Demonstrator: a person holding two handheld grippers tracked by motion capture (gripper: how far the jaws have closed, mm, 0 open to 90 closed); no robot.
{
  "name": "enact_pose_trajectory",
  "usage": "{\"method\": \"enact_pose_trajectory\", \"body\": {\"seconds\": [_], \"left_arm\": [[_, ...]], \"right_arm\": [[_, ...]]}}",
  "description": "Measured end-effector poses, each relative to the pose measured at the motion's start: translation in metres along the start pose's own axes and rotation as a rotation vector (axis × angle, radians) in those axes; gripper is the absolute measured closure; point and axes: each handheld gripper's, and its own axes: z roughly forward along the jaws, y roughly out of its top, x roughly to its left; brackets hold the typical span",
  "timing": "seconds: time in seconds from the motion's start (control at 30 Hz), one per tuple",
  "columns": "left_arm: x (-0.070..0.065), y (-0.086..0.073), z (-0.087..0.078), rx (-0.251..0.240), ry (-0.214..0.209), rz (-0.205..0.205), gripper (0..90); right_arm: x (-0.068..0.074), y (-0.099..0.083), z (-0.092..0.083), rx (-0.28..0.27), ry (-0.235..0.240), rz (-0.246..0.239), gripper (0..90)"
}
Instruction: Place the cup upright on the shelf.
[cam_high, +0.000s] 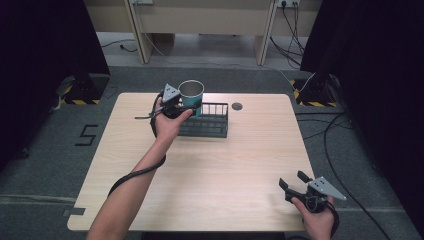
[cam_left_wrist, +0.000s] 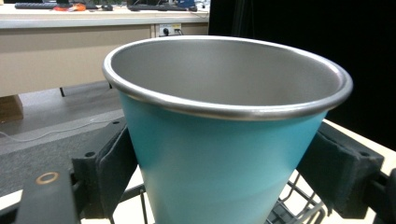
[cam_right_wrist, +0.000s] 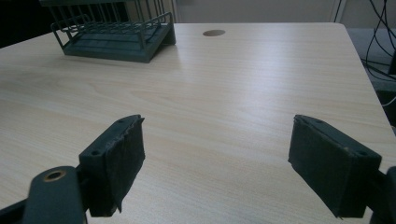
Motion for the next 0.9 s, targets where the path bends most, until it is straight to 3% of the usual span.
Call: {"method": "enact_pose_trajectory", "body": {"seconds": [0.43, 0.9], "left_arm": [[0.001, -0.003, 0.015, 0.034, 0.025, -0.02, 15.9], [-0.004, -0.018, 0.028, 0.1, 0.017, -0.031, 15.9]], "right_arm": [[0.0, 0.0, 0.0, 0.0, 0.003, -0.001, 19.0], [0.0, 0.0, 0.0, 0.003, 0.006, 0.0, 19.0]]}}
